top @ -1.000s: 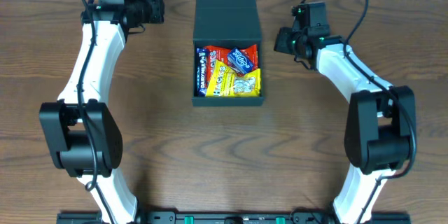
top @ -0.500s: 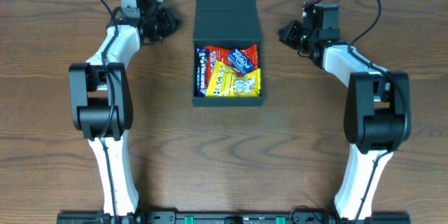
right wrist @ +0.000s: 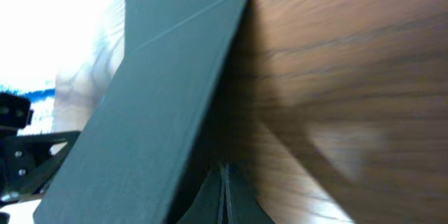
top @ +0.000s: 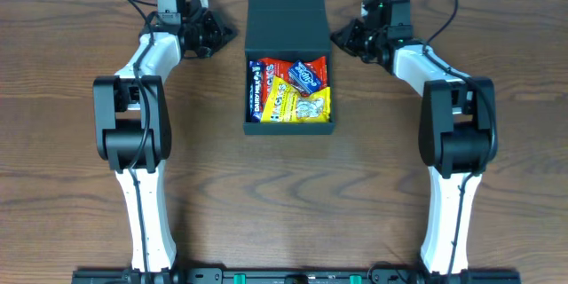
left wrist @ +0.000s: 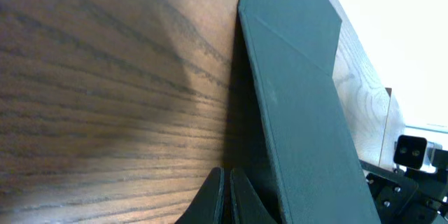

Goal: Pack container
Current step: 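Push the box lid forward with both grippers to start closing it, then swing the lid down over the box with both grippers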

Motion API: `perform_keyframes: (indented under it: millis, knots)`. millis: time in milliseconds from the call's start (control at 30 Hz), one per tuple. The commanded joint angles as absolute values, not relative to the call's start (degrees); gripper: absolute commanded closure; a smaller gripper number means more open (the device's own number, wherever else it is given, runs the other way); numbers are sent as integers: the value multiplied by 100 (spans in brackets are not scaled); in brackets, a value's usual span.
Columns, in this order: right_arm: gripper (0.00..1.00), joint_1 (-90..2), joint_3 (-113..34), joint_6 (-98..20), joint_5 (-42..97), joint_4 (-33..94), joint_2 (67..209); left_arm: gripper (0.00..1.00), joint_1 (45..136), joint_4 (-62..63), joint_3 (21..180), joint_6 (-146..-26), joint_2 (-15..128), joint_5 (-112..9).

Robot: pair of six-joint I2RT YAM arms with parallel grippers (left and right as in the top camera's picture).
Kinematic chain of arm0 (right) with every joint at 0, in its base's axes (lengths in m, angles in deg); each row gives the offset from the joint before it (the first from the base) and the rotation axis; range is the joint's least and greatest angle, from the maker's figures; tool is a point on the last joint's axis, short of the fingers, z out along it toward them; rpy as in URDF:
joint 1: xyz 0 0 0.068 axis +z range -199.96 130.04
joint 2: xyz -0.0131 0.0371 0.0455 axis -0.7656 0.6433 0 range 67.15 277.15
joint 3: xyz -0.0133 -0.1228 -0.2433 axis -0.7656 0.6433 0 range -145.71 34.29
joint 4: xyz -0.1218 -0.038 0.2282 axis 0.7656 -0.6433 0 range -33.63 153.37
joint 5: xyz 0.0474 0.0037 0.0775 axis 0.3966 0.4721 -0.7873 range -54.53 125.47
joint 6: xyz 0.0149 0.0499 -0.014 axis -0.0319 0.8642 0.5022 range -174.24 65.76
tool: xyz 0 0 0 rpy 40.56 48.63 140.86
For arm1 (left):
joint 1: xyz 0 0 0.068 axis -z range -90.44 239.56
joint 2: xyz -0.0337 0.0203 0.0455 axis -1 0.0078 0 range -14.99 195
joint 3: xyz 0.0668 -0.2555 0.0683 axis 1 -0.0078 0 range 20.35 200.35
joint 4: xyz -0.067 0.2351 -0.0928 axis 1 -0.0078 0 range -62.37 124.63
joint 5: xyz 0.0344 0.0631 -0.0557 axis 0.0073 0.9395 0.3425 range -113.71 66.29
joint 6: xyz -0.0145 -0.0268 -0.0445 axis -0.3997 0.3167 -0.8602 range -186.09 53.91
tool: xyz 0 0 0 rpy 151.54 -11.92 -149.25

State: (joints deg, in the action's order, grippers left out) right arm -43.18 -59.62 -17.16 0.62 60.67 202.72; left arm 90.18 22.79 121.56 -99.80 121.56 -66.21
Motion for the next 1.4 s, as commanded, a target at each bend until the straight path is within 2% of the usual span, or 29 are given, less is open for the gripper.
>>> perform_keyframes:
  millis: [0,167,300,467,733,1367]
  knots:
    - [99,-4219,-6083,-1519,-97,6056,20442,94,9121,2257,12285,-10087,12254,-6724]
    - [99,-4121,-6089,-1506,-285,6099,20521,94,9219,2154,12285,-10098,12254,-6840]
    - [98,-4069,-6091,-1552,-836,6635,20521,94,9225,2163,12285,-10079,12254,-6903]
    - [98,-4101,-6093,-1889,-1542,6797,20521,94,9221,2723,12296,-10039,12245,-7830]
    - [98,-4302,-6093,-1950,-2843,7776,20519,94,9210,2742,12340,-9797,12188,-8339]
    - [98,-4716,-6098,-1633,-3634,7793,20285,94,9204,2712,12340,-9128,11238,-8250]
